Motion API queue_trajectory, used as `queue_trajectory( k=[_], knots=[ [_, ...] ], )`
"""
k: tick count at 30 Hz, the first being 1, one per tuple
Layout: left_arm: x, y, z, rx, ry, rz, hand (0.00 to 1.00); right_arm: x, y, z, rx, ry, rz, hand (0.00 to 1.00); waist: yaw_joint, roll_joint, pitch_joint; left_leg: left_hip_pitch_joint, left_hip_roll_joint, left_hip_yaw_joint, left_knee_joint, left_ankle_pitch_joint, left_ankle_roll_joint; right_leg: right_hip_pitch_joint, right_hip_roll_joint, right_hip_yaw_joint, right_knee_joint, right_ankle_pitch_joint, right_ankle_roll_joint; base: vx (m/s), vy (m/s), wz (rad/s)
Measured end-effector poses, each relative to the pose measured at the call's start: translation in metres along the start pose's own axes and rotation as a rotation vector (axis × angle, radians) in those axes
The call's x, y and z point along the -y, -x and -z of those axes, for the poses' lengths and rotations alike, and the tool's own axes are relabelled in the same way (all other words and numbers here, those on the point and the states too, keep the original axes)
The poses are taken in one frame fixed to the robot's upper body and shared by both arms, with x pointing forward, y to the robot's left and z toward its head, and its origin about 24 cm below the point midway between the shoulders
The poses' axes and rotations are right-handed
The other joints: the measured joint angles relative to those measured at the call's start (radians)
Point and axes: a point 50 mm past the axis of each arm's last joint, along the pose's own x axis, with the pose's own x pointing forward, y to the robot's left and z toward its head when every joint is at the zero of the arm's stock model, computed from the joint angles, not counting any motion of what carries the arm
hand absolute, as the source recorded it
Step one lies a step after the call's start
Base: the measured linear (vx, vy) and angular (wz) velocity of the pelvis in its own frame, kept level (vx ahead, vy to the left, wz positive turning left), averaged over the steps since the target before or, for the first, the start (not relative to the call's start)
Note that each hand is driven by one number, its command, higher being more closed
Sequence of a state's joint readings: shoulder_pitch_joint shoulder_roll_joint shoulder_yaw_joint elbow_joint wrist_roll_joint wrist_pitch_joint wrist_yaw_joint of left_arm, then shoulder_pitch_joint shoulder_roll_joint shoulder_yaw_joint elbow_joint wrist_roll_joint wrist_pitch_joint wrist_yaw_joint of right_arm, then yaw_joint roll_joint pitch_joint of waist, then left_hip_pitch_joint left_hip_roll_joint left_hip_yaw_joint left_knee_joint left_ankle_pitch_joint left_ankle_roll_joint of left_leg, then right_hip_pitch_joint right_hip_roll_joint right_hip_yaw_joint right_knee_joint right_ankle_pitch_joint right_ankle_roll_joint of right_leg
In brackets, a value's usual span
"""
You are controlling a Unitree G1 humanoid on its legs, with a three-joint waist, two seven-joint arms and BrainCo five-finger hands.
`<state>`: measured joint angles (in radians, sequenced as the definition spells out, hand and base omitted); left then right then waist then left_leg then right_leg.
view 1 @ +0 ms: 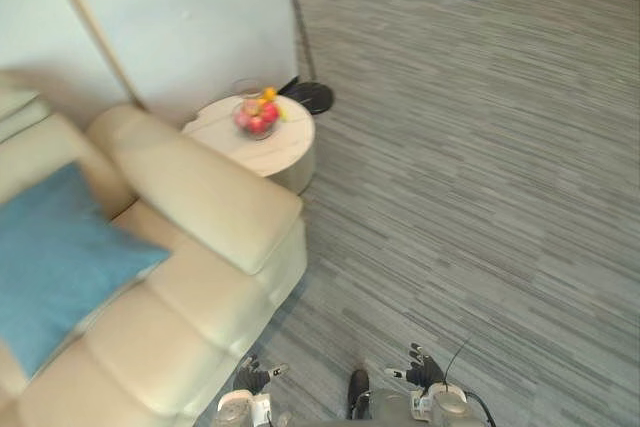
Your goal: Pick up cushions and gather them together orderly.
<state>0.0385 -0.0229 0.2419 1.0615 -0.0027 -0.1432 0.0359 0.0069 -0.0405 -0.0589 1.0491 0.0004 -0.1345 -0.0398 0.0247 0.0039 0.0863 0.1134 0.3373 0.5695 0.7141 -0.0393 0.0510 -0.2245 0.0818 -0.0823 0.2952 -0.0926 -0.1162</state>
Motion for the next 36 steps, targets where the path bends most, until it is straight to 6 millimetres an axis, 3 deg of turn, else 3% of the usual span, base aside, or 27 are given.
queue_trajectory(
  k=[1, 2, 5, 8, 10, 12, 13, 14, 15, 16, 18, 19, 20, 22, 23, 24, 26, 27, 28, 30, 32, 33, 35, 36],
  knots=[
    [-0.005, 0.001, 0.001, -0.001, 0.011, -0.016, 0.0, -0.001, -0.002, -0.005, 0.007, 0.018, -0.006, 0.0, 0.015, 0.008, 0.003, -0.07, -0.045, -0.128, 0.102, -0.06, -0.049, 0.019, 0.029, 0.089, -0.019, 0.009, -0.014, 0.2, -0.043, -2.33],
    [-0.006, 0.001, 0.0, 0.011, 0.022, -0.021, 0.0, -0.001, -0.004, -0.002, -0.026, 0.034, -0.013, 0.0, 0.026, 0.014, 0.011, -0.135, -0.122, -0.234, 0.14, -0.148, -0.077, 0.059, 0.06, 0.183, -0.062, 0.015, -0.014, 0.21, 0.003, -2.33],
    [-0.009, 0.002, -0.001, 0.032, 0.053, -0.034, 0.0, 0.004, -0.003, 0.006, -0.068, 0.044, -0.001, 0.0, 0.037, 0.011, 0.021, -0.242, -0.252, -0.365, -0.006, -0.238, -0.082, 0.169, 0.09, 0.347, -0.119, 0.015, -0.014, 0.28, 0.029, -2.02],
    [-0.014, 0.005, 0.002, 0.036, 0.081, -0.054, 0.0, 0.002, -0.004, 0.002, -0.053, 0.038, -0.006, 0.0, 0.058, 0.014, 0.022, -0.335, -0.296, -0.507, -0.249, -0.221, -0.092, 0.201, 0.137, 0.519, -0.117, -0.002, -0.045, 0.29, 0.07, -2.01],
    [-0.014, 0.005, 0.001, 0.046, 0.132, -0.072, 0.0, 0.002, -0.003, 0.003, -0.054, 0.029, -0.004, 0.0, 0.071, 0.022, 0.02, -0.384, -0.292, -0.54, -0.363, -0.177, -0.107, 0.203, 0.158, 0.581, -0.105, -0.008, -0.062, 0.35, 0.167, -1.85],
    [-0.015, 0.007, 0.005, 0.033, 0.174, -0.089, 0.0, 0.003, -0.002, 0.007, -0.063, 0.017, 0.0, 0.0, 0.075, 0.034, 0.006, -0.41, -0.29, -0.574, -0.427, -0.123, -0.082, 0.211, 0.195, 0.67, -0.051, -0.056, -0.075, 0.41, 0.236, -1.64],
    [-0.016, 0.007, 0.007, 0.029, 0.185, -0.097, 0.0, 0.003, -0.001, 0.011, -0.07, 0.014, -0.001, 0.0, 0.093, 0.034, -0.011, -0.396, -0.29, -0.574, -0.446, -0.072, -0.087, 0.203, 0.212, 0.719, 0.007, -0.107, -0.076, 0.38, 0.23, -1.58],
    [-0.017, 0.008, 0.009, 0.026, 0.188, -0.099, 0.0, 0.002, 0.0, 0.012, -0.068, 0.011, -0.003, 0.0, 0.1, 0.027, -0.021, -0.375, -0.293, -0.542, -0.452, -0.033, -0.115, 0.201, 0.206, 0.738, 0.05, -0.156, -0.067, 0.47, 0.274, -1.82],
    [-0.022, 0.008, 0.009, 0.024, 0.177, -0.106, 0.0, -0.001, 0.004, 0.017, -0.068, -0.001, -0.012, 0.0, 0.096, -0.006, -0.038, -0.346, -0.304, -0.459, -0.462, -0.054, -0.09, 0.18, 0.161, 0.705, 0.125, -0.203, -0.001, 0.46, 0.25, -1.75],
    [-0.023, 0.007, 0.008, 0.023, 0.173, -0.11, 0.0, -0.004, 0.004, 0.016, -0.058, -0.006, -0.028, 0.0, 0.097, -0.021, -0.038, -0.311, -0.305, -0.391, -0.454, -0.071, -0.068, 0.145, 0.132, 0.656, 0.226, -0.221, 0.116, 0.44, 0.244, -1.64],
    [-0.021, 0.006, 0.009, 0.009, 0.138, -0.093, 0.0, -0.003, 0.006, 0.02, -0.067, -0.024, -0.031, 0.0, 0.094, -0.013, -0.036, -0.223, -0.295, -0.338, -0.454, -0.087, -0.042, 0.113, 0.094, 0.53, 0.35, -0.197, 0.272, 0.38, 0.207, -1.56],
    [-0.018, 0.006, 0.01, 0.004, 0.118, -0.08, 0.0, -0.002, 0.006, 0.019, -0.064, -0.028, -0.028, 0.0, 0.1, -0.008, -0.036, -0.18, -0.288, -0.319, -0.461, -0.091, -0.036, 0.102, 0.062, 0.457, 0.38, -0.193, 0.264, 0.37, 0.204, -1.56],
    [-0.016, 0.006, 0.01, -0.002, 0.087, -0.061, 0.0, -0.002, 0.006, 0.02, -0.069, -0.028, -0.027, 0.0, 0.099, 0.001, -0.037, -0.136, -0.278, -0.298, -0.473, -0.094, -0.03, 0.1, 0.014, 0.355, 0.367, -0.196, 0.222, 0.27, 0.153, -1.28],
    [-0.01, 0.002, 0.003, 0.013, 0.009, -0.019, 0.0, -0.003, 0.006, 0.021, -0.072, -0.026, -0.032, 0.0, 0.093, 0.005, -0.056, -0.091, -0.259, -0.276, -0.521, -0.095, -0.029, 0.069, -0.072, 0.132, 0.258, -0.215, 0.17, 0.23, 0.062, -0.93],
    [-0.008, 0.0, -0.002, 0.022, -0.024, -0.003, 0.0, -0.002, 0.005, 0.02, -0.073, -0.025, -0.031, 0.0, 0.088, 0.001, -0.059, -0.086, -0.251, -0.275, -0.54, -0.095, -0.029, 0.053, -0.086, 0.072, 0.196, -0.212, 0.165, 0.2, -0.017, -0.64],
    [-0.006, -0.001, -0.007, 0.033, -0.054, 0.011, 0.0, -0.002, 0.004, 0.018, -0.07, -0.024, -0.03, 0.0, 0.084, -0.001, -0.058, -0.081, -0.246, -0.274, -0.559, -0.095, -0.029, 0.034, -0.09, 0.019, 0.118, -0.187, 0.154, 0.16, -0.064, -0.51],
    [-0.002, -0.004, -0.014, 0.043, -0.105, 0.038, 0.0, 0.002, 0.003, 0.017, -0.074, -0.021, -0.02, 0.0, 0.076, -0.008, -0.058, -0.068, -0.249, -0.27, -0.596, -0.096, -0.032, -0.014, -0.099, -0.078, -0.077, -0.039, 0.117, 0.23, -0.125, -0.44],
    [-0.002, -0.005, -0.015, 0.039, -0.124, 0.043, 0.0, 0.002, 0.003, 0.018, -0.08, -0.024, -0.016, 0.0, 0.069, -0.022, -0.059, -0.06, -0.264, -0.274, -0.598, -0.1, -0.038, -0.014, -0.099, -0.07, -0.141, 0.044, 0.106, 0.27, -0.186, -0.26],
    [0.002, -0.005, -0.013, 0.029, -0.128, 0.052, 0.0, 0.012, 0.004, 0.019, -0.075, -0.039, 0.013, 0.0, 0.054, -0.004, -0.047, -0.034, -0.262, -0.296, -0.59, -0.122, -0.071, -0.001, -0.089, -0.065, -0.142, 0.088, 0.067, 0.24, -0.15, -0.16],
    [0.007, -0.004, -0.008, 0.008, -0.124, 0.066, 0.0, 0.024, 0.003, 0.018, -0.067, -0.103, 0.062, 0.0, 0.039, 0.025, -0.031, -0.042, -0.241, -0.338, -0.494, -0.134, -0.089, 0.025, -0.077, -0.059, -0.12, 0.04, 0.064, 0.23, -0.16, -0.18],
    [0.007, -0.003, -0.008, 0.017, -0.073, 0.052, 0.0, 0.027, 0.006, 0.023, -0.076, -0.138, 0.082, 0.0, 0.04, 0.031, -0.013, -0.146, -0.189, -0.388, -0.146, -0.136, -0.114, 0.083, -0.048, -0.022, -0.106, -0.012, 0.039, 0.25, -0.179, -0.41],
    [0.005, -0.002, -0.008, 0.02, -0.06, 0.046, 0.0, 0.029, 0.007, 0.024, -0.074, -0.134, 0.083, 0.0, 0.045, 0.043, -0.007, -0.228, -0.158, -0.425, 0.062, -0.084, -0.111, 0.116, -0.024, -0.003, -0.095, -0.042, 0.013, 0.2, -0.092, -0.58],
    [0.002, -0.002, -0.007, 0.025, -0.051, 0.037, 0.0, 0.029, 0.007, 0.024, -0.073, -0.153, 0.086, 0.0, 0.058, 0.041, -0.003, -0.307, -0.144, -0.441, 0.22, -0.129, -0.111, 0.173, -0.004, 0.038, -0.087, -0.077, -0.007, 0.22, -0.054, -0.64],
    [0.001, -0.002, -0.009, 0.033, -0.053, 0.034, 0.0, 0.029, 0.008, 0.027, -0.085, -0.166, 0.091, 0.0, 0.062, 0.034, -0.003, -0.331, -0.149, -0.437, 0.212, -0.153, -0.109, 0.199, -0.007, 0.053, -0.096, -0.085, -0.008, 0.28, -0.052, -0.62]
  ],
)
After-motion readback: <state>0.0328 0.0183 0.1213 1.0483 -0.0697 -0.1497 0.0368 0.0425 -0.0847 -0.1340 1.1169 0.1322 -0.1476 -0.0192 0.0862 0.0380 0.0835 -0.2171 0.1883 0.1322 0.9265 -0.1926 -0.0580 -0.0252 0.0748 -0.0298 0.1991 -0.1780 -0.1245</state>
